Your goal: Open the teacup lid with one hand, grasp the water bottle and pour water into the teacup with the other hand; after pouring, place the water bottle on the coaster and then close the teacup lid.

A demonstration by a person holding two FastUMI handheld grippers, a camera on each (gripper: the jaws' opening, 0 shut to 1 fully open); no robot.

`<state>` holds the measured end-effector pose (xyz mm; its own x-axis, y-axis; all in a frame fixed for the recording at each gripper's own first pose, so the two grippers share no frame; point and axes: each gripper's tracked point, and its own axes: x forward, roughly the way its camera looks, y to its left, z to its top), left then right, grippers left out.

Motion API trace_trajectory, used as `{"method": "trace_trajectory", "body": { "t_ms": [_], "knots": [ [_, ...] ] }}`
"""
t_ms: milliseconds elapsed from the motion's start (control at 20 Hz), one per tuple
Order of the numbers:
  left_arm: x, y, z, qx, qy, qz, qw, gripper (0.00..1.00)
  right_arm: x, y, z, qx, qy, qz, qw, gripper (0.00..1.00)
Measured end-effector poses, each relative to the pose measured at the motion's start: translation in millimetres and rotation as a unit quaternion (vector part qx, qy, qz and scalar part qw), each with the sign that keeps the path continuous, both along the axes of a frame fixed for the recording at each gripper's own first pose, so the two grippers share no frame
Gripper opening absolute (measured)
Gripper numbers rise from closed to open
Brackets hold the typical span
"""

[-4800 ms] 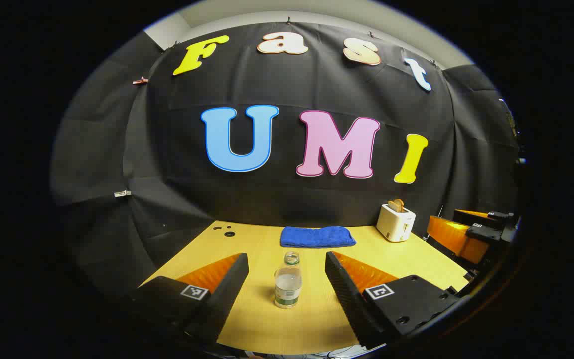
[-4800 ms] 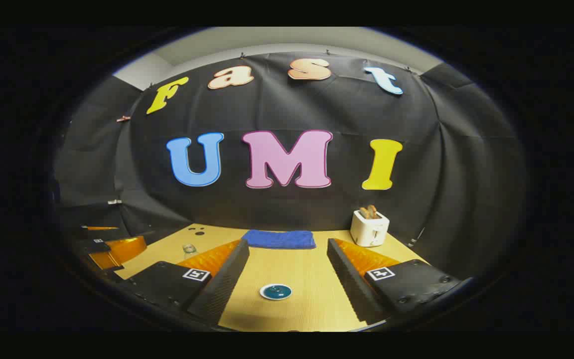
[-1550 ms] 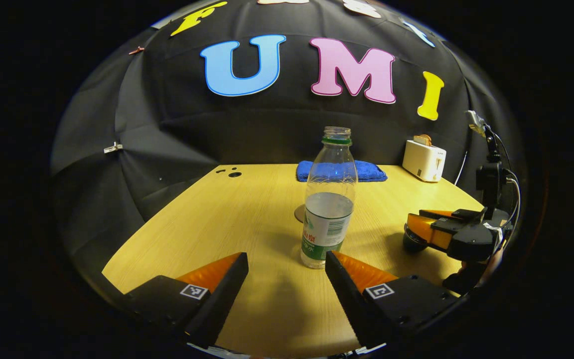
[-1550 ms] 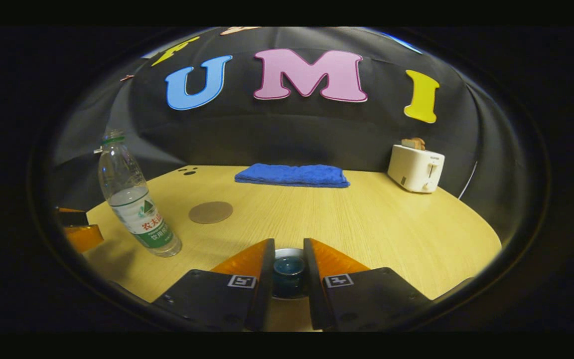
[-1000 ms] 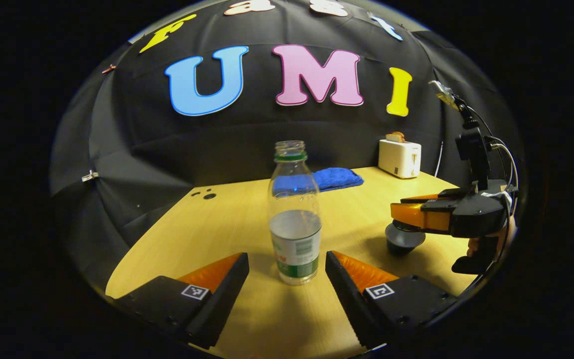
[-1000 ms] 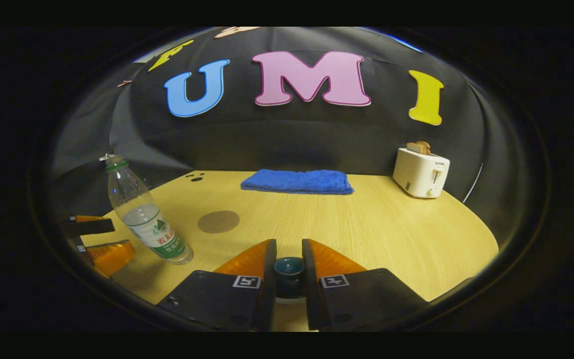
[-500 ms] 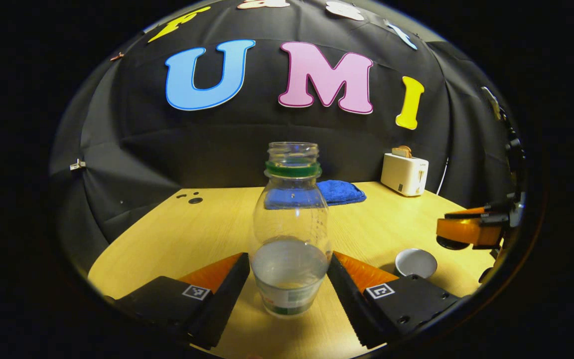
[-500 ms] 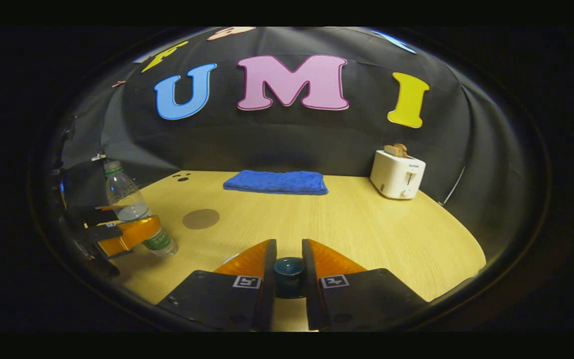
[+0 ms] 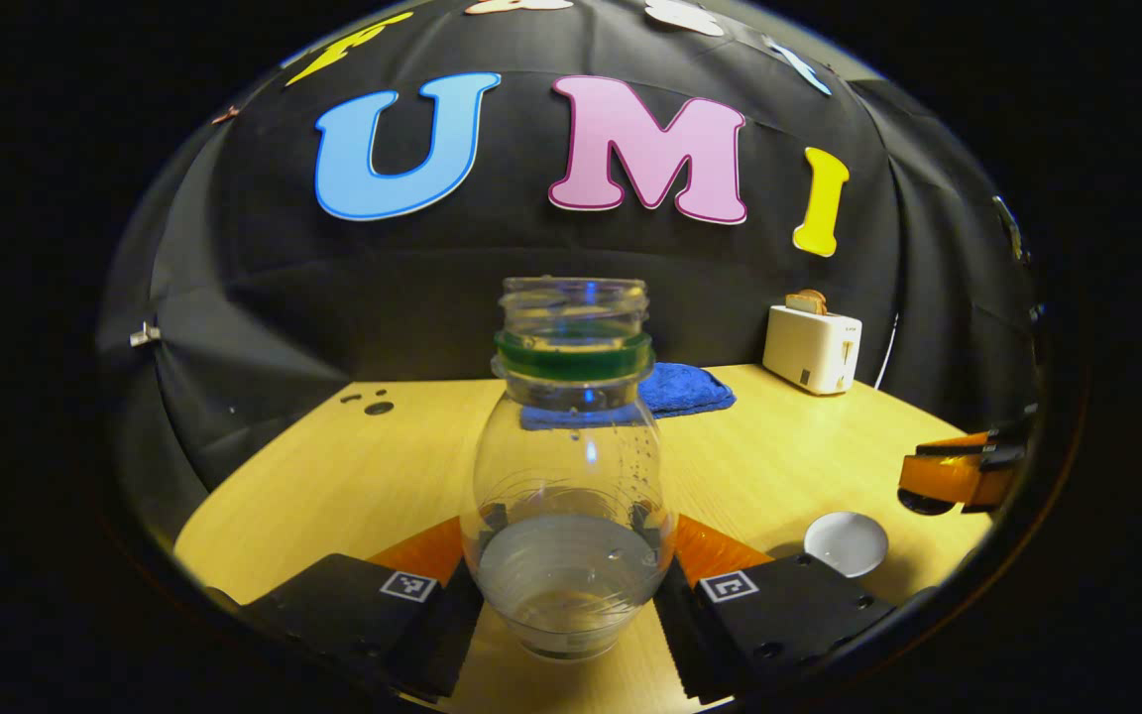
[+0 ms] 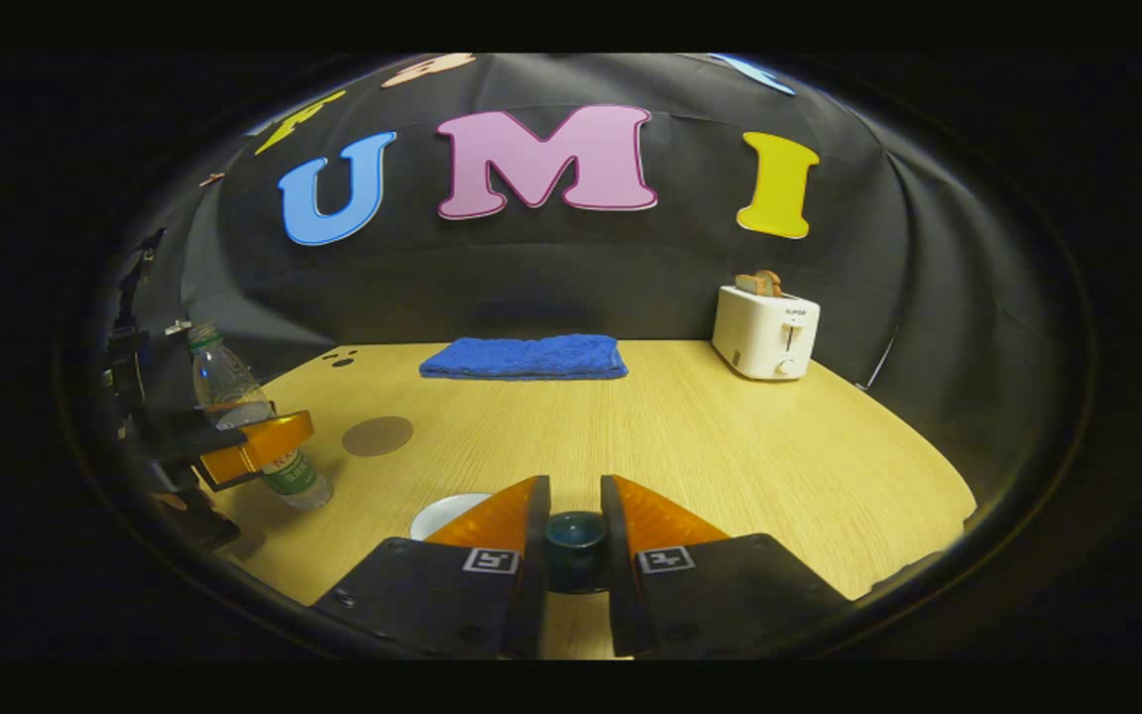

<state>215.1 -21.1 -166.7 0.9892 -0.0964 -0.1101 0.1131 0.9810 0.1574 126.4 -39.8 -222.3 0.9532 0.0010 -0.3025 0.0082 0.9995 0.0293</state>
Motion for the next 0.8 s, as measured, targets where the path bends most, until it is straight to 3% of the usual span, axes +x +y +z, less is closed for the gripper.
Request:
{"method": "trace_trajectory", "body": {
  "t_ms": [150,250,500,800],
  "knots": [
    [4.4,-0.7,1.6,0.110,-0.007,-0.001,0.994,0.79,-1.6,-12.2,-0.9,-0.004,0.001,-0.006,1.000,0.23],
    [8.1,-10.4,9.9,0.195,-0.025,-0.015,0.980,0.79,-3.3,-25.5,-0.5,-0.010,0.000,-0.015,1.000,0.23],
    [16.9,-42.5,10.7,0.390,-0.055,-0.056,0.917,0.78,-6.2,-55.6,-4.9,-0.004,0.001,-0.039,0.999,0.24],
    [6.5,-80.7,-12.4,0.532,-0.083,-0.096,0.837,0.78,-10.9,-77.4,-9.6,-0.004,0.003,-0.049,0.999,0.28]
  ]
}}
